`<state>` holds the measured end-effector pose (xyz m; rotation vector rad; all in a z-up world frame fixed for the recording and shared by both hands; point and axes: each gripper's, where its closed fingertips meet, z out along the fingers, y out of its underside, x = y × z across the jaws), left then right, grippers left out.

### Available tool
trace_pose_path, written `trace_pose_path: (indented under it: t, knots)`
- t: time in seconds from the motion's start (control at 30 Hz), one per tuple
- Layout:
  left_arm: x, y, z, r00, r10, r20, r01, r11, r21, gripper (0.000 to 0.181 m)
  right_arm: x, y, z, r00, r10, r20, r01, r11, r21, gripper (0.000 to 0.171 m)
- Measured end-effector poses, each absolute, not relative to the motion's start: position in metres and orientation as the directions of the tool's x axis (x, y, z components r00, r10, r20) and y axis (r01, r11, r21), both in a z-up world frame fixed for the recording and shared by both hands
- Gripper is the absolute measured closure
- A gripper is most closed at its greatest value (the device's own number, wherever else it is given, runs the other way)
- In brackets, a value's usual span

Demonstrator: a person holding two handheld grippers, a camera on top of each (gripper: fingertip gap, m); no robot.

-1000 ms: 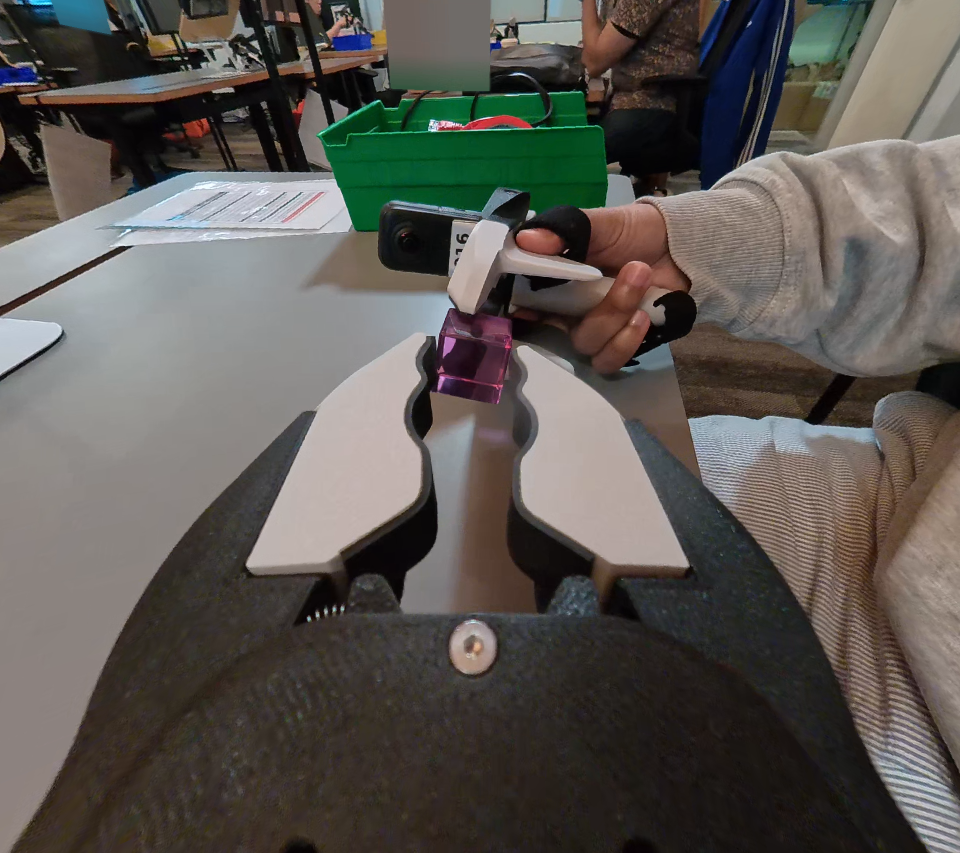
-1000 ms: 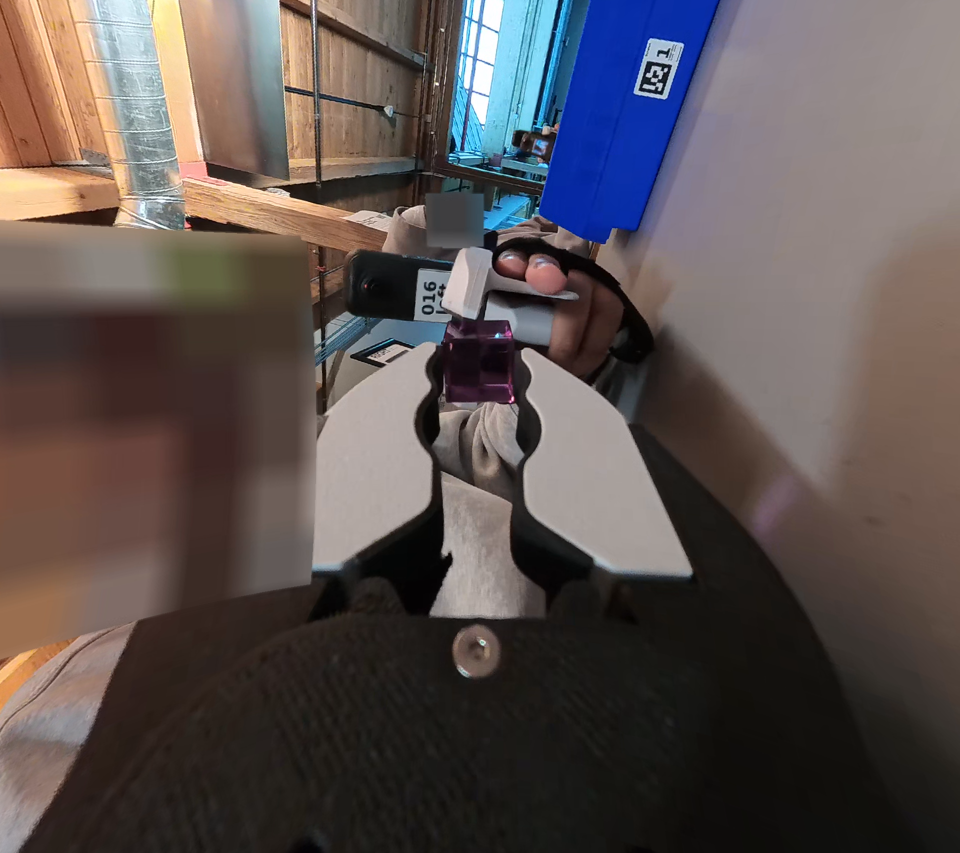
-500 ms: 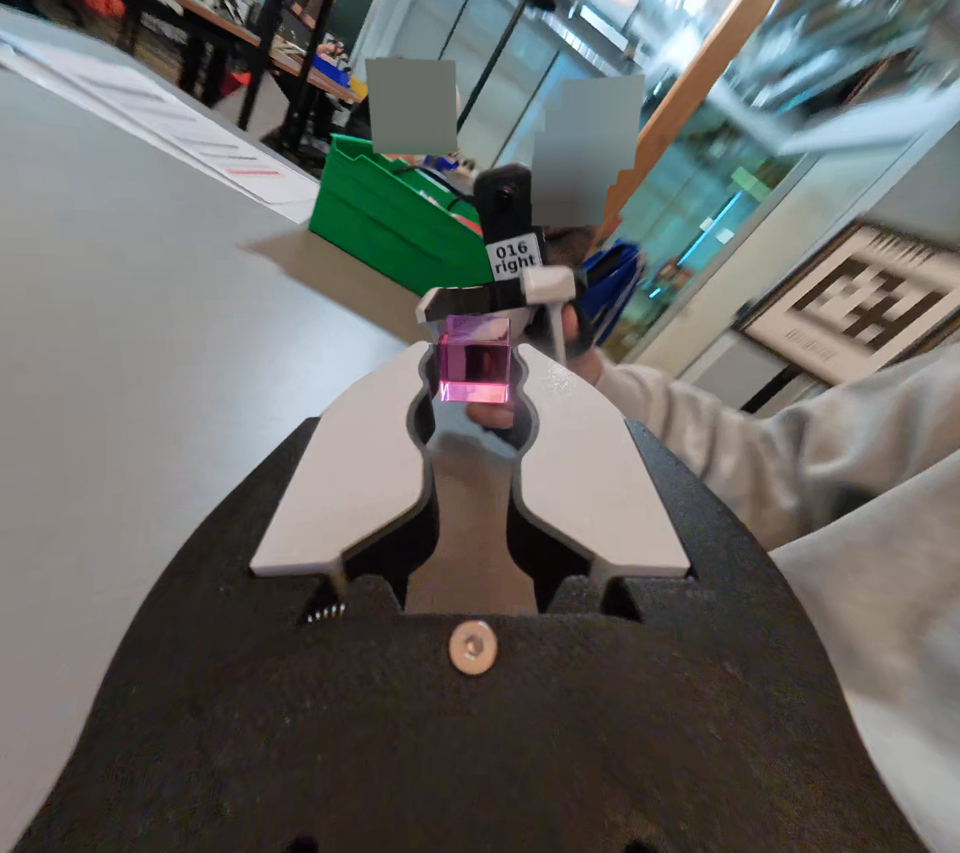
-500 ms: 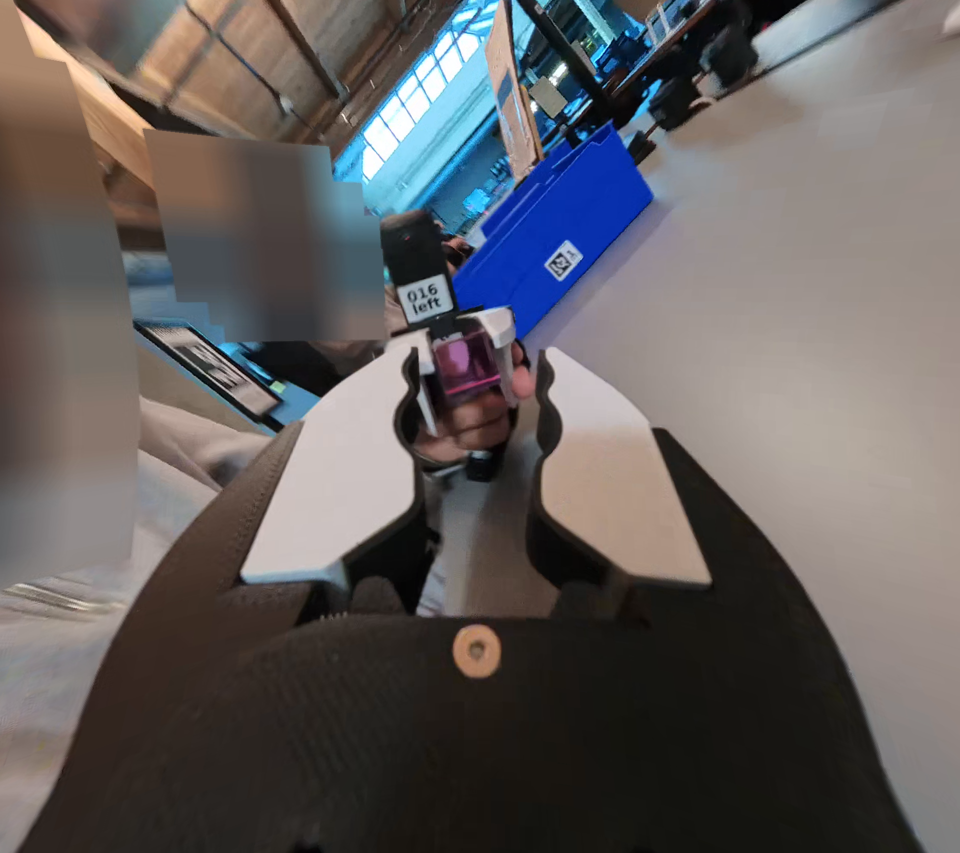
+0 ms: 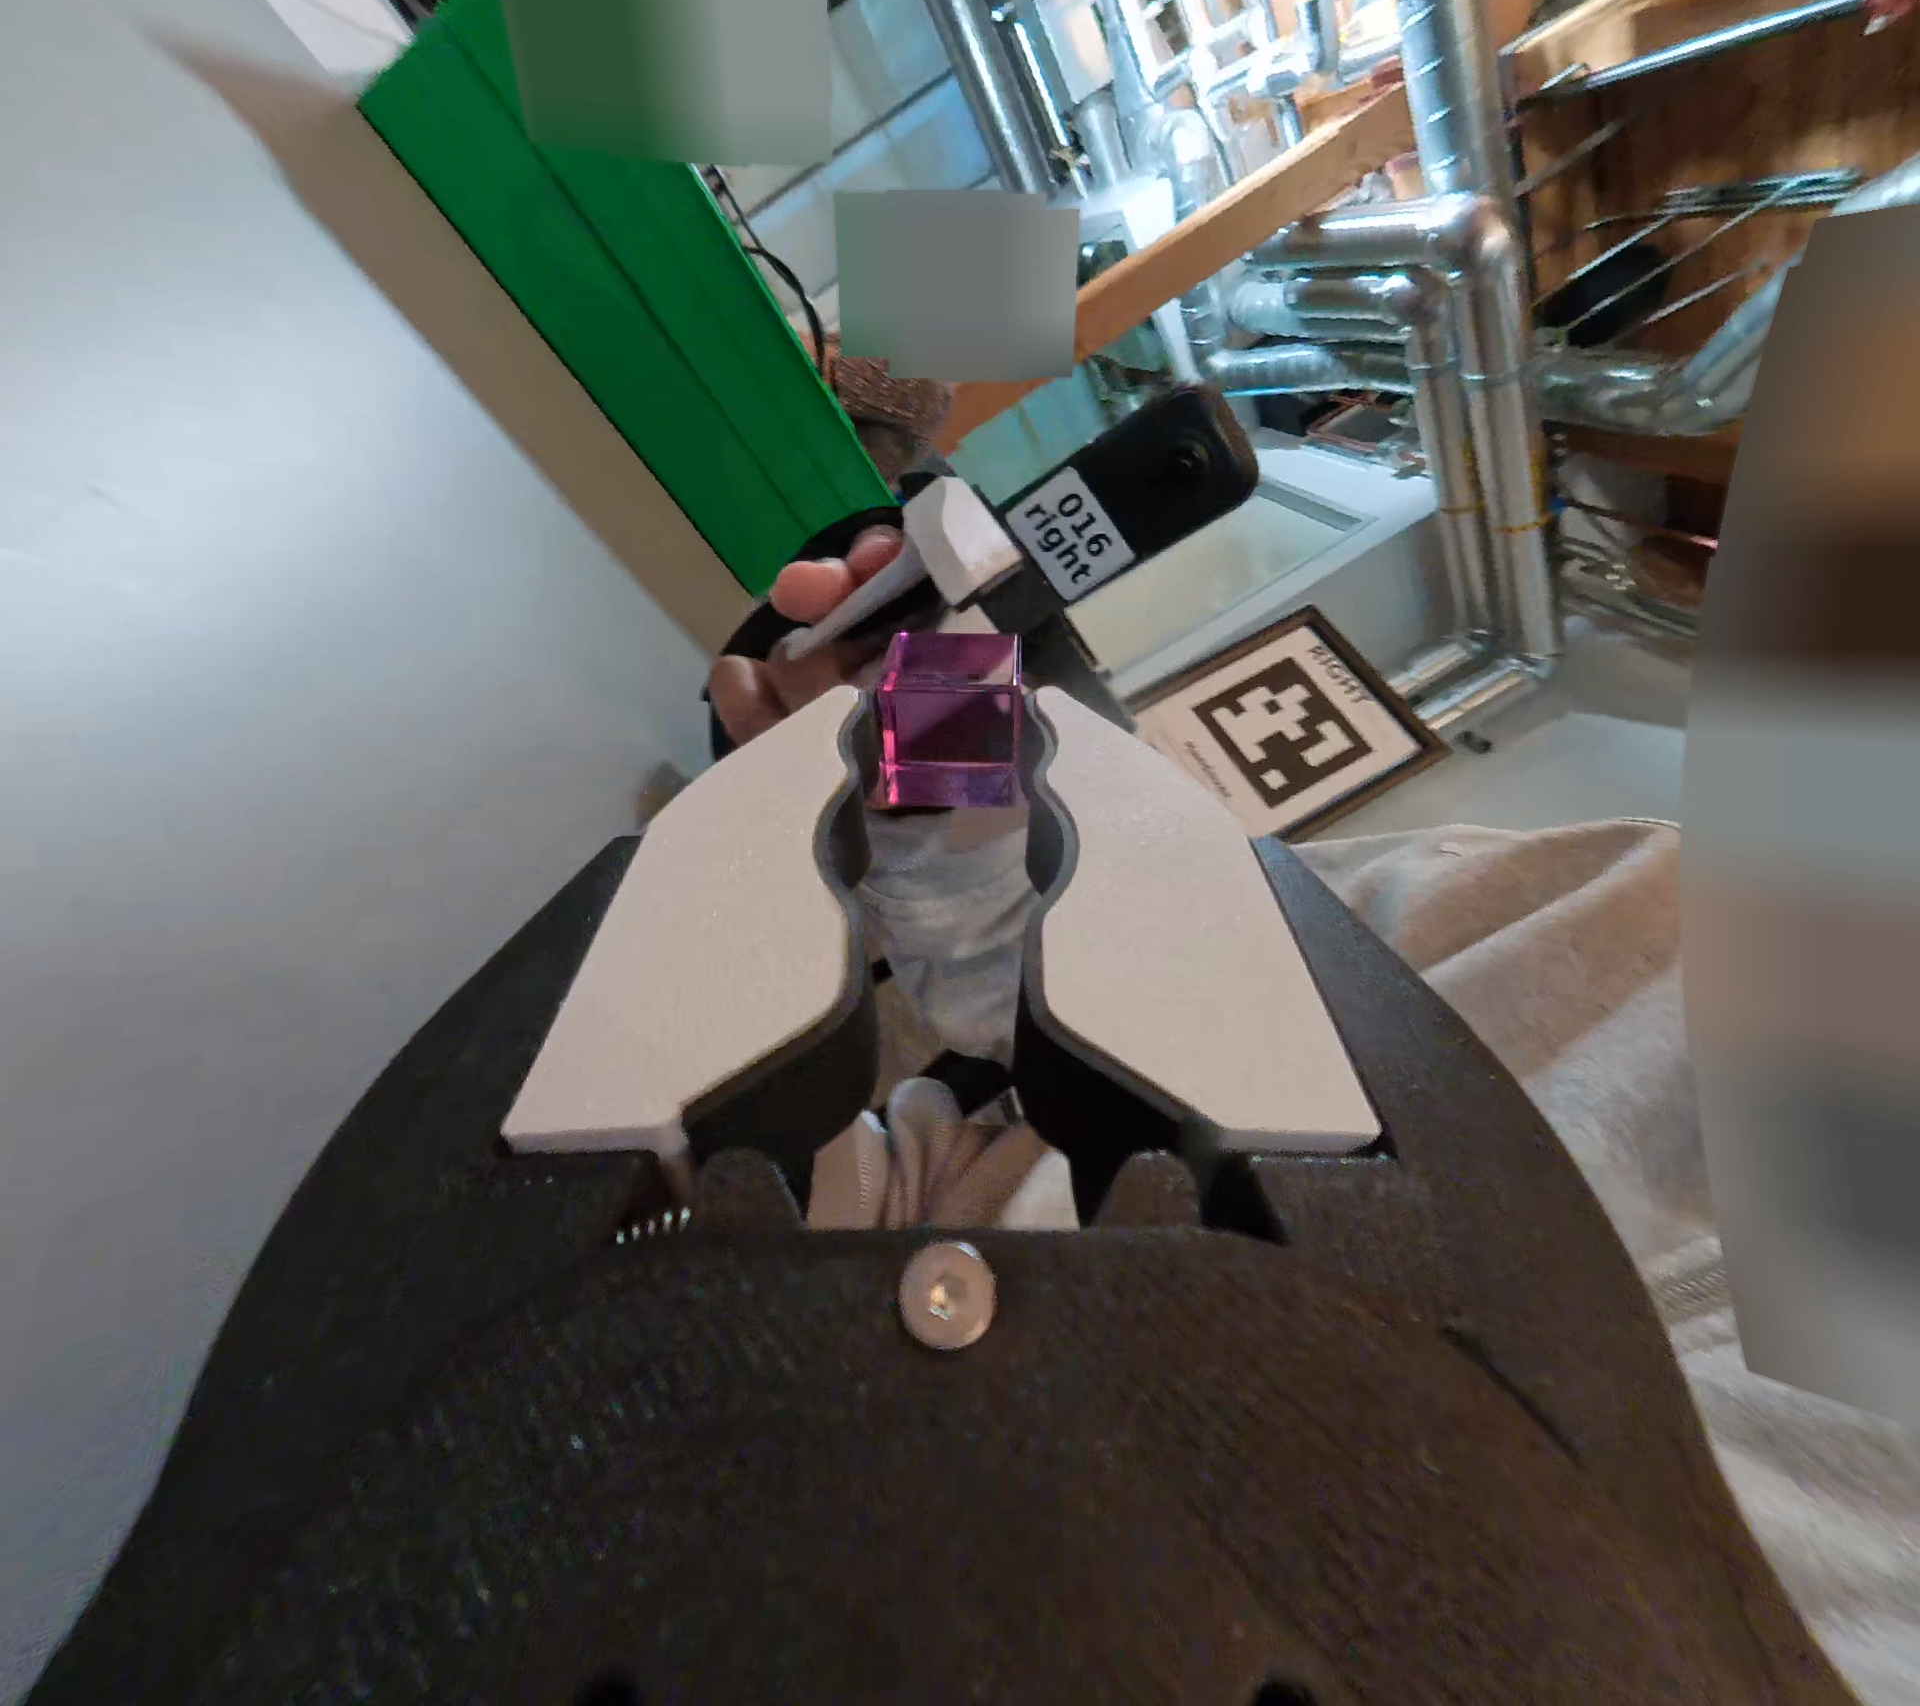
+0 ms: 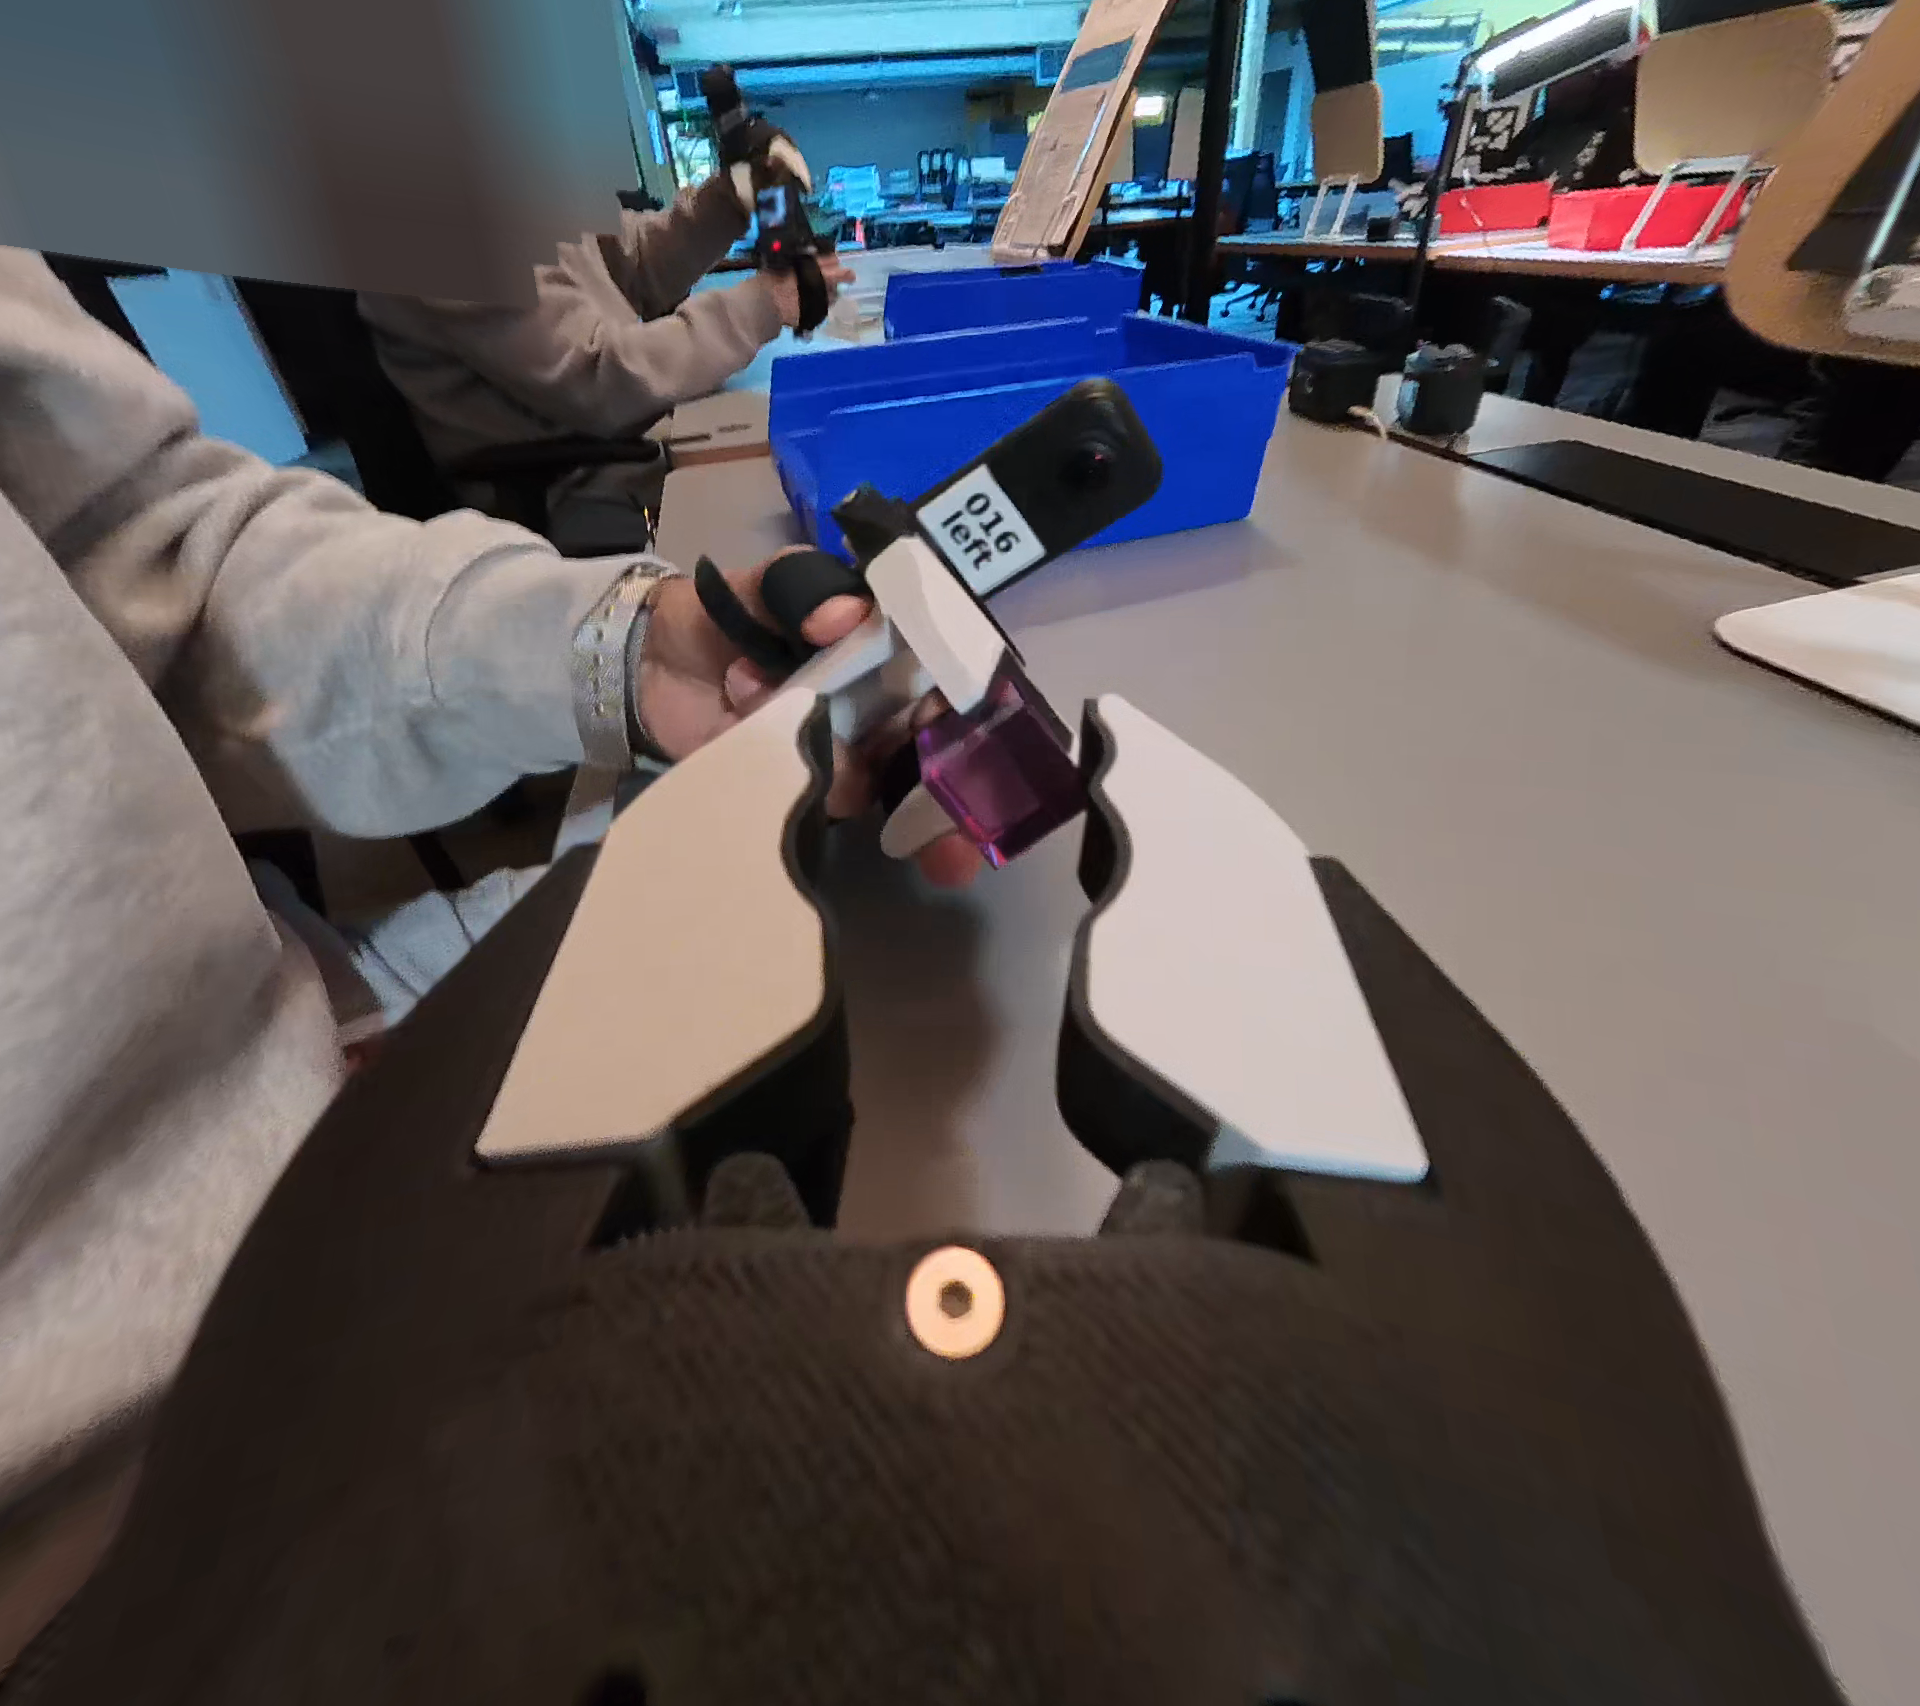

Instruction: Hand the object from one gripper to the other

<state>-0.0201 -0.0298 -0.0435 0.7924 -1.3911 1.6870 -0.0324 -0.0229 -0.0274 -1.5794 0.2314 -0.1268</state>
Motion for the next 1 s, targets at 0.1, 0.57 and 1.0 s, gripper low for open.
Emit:
trace_pose_path:
  t: [0.1, 0.57, 1.0]
  knots:
    - [-0.023, -0.029, -0.040, -0.436, 0.242, 0.867, -0.899, -0.068, -0.433, 0.157, -0.034, -0.020, -0.037, 0.974, -0.225, -0.021, -0.038, -0.073, -0.997, 0.123]
    - [-0.024, -0.028, -0.047, -0.320, 0.284, 0.904, -0.944, -0.021, -0.328, 0.157, -0.031, -0.019, -0.043, 0.929, -0.296, 0.221, 0.158, -0.222, -0.962, 0.144]
    - [-0.003, -0.027, -0.061, -0.562, -0.030, 0.827, -0.820, -0.112, -0.561, 0.135, -0.006, -0.033, -0.063, 0.850, -0.455, 0.264, 0.059, -0.417, -0.907, 0.145]
